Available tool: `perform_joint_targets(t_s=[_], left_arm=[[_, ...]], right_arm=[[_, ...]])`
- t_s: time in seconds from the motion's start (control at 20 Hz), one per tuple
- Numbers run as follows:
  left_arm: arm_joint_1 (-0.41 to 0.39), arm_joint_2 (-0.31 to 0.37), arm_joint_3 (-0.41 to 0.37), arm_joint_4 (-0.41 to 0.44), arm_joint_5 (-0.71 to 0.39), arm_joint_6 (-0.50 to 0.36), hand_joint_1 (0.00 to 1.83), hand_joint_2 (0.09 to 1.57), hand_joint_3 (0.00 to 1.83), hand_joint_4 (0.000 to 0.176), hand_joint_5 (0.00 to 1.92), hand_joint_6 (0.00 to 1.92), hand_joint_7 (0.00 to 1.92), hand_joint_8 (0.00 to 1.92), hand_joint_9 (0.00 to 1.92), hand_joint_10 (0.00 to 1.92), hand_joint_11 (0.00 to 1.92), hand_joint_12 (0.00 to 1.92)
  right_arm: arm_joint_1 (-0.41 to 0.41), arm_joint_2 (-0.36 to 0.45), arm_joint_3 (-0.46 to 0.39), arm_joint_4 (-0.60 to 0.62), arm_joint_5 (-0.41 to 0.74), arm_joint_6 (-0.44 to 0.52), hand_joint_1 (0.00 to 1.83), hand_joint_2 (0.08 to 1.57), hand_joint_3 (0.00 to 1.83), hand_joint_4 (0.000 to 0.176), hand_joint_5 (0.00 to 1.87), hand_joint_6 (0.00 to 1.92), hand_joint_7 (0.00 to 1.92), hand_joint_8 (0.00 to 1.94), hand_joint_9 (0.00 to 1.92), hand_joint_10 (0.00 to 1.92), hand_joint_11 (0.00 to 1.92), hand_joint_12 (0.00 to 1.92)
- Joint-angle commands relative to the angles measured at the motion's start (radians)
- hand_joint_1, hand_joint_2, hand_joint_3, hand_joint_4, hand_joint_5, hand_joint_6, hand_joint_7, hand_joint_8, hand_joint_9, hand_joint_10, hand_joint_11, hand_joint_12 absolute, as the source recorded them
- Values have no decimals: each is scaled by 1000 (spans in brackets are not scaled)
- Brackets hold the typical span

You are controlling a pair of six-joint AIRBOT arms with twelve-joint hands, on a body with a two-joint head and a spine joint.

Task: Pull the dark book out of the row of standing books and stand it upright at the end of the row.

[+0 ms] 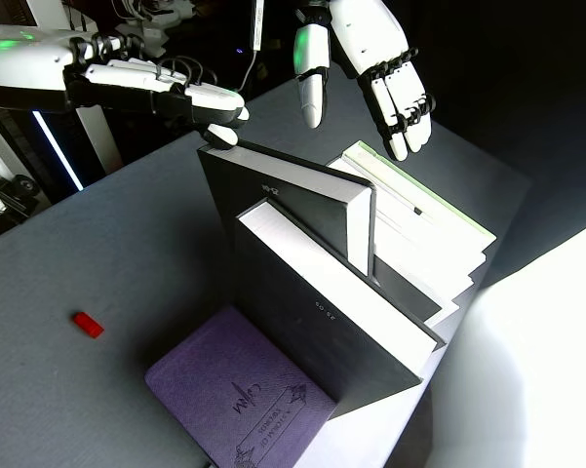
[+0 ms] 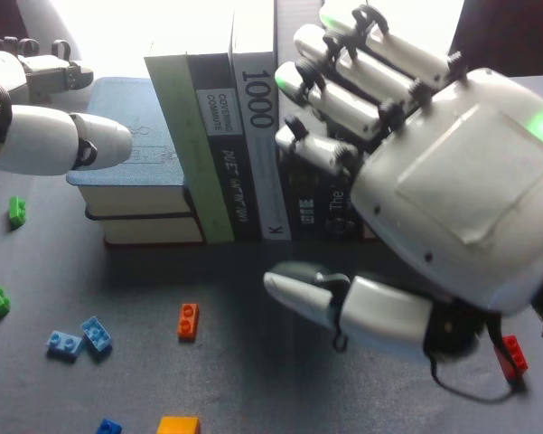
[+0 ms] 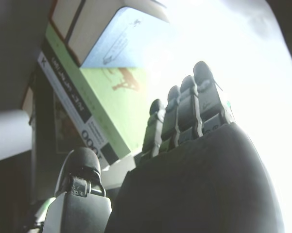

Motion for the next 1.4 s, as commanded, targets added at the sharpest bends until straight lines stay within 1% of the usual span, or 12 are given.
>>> perform_joint_targets(t_s=[0.0, 0.05, 0.15, 0.25, 0.4, 0.5, 0.65, 0.75, 0.95, 1.2, 1.3, 1.35], left_arm=[[-13, 11, -1, 57, -27, 2, 0, 1240, 3, 59, 60, 6, 41, 1, 32, 2, 0, 219], [-13, 11, -1, 57, -27, 2, 0, 1231, 0, 66, 52, 2, 33, 3, 27, 5, 0, 235], [-13, 11, -1, 57, -27, 2, 0, 1225, 0, 68, 43, 0, 30, 1, 23, 3, 0, 246], [-13, 11, -1, 57, -27, 2, 0, 1237, 2, 62, 37, 2, 28, 1, 11, 1, 0, 175], [-13, 11, -1, 57, -27, 2, 0, 1249, 5, 53, 61, 8, 35, 2, 20, 4, 0, 219], [-13, 11, -1, 57, -27, 2, 0, 1247, 0, 63, 28, 1, 15, 1, 10, 2, 0, 198], [-13, 11, -1, 57, -27, 2, 0, 1241, 0, 66, 49, 6, 29, 2, 29, 6, 0, 279], [-13, 11, -1, 57, -27, 2, 0, 1223, 0, 69, 27, 0, 23, 0, 20, 0, 0, 238], [-13, 11, -1, 57, -27, 2, 0, 1233, 0, 69, 37, 2, 34, 2, 26, 2, 0, 267], [-13, 11, 0, 57, -27, 2, 0, 1236, 0, 60, 51, 5, 40, 3, 42, 4, 0, 323], [-13, 11, 0, 57, -27, 2, 0, 1246, 3, 56, 39, 9, 19, 1, 15, 5, 0, 247], [-13, 11, 0, 57, -27, 2, 0, 1253, 5, 52, 57, 12, 49, 7, 47, 14, 0, 333]], right_arm=[[-13, 11, -8, 16, 23, -24, 0, 1164, 4, 8, 687, 8, 198, 8, 44, 9, 0, 0], [-22, 15, -15, 16, 23, -28, 0, 1164, 3, 3, 684, 6, 198, 6, 37, 5, 0, 0], [-38, 24, -31, 16, 23, -33, 0, 1166, 4, 1, 687, 7, 194, 4, 37, 5, 0, 0], [-50, 29, -42, 16, 23, -32, 0, 1171, 5, 0, 691, 8, 199, 5, 43, 6, 0, 0], [-62, 33, -50, 16, 18, -40, 0, 1166, 2, 0, 684, 4, 196, 3, 44, 6, 0, 0], [-89, 35, -50, 16, 18, -49, 0, 1168, 3, 0, 690, 6, 197, 3, 51, 8, 0, 0], [-152, 39, -49, 16, 18, -51, 0, 1168, 2, 0, 692, 7, 208, 7, 52, 8, 0, 0], [-186, 39, -44, 16, 10, -50, 0, 1171, 3, 0, 707, 12, 225, 11, 69, 14, 8, 4], [-212, 35, -40, 16, -8, -35, 0, 1171, 2, 0, 711, 11, 236, 12, 75, 13, 19, 10], [-270, 23, -33, 16, -19, -24, 0, 1175, 3, 0, 709, 7, 247, 9, 91, 15, 21, 16], [-282, 21, -32, 16, -19, -25, 0, 1177, 3, 0, 714, 8, 261, 12, 107, 19, 33, 25], [-287, 20, -32, 16, -21, -26, 0, 1180, 4, 0, 704, 3, 269, 12, 120, 22, 53, 38]])
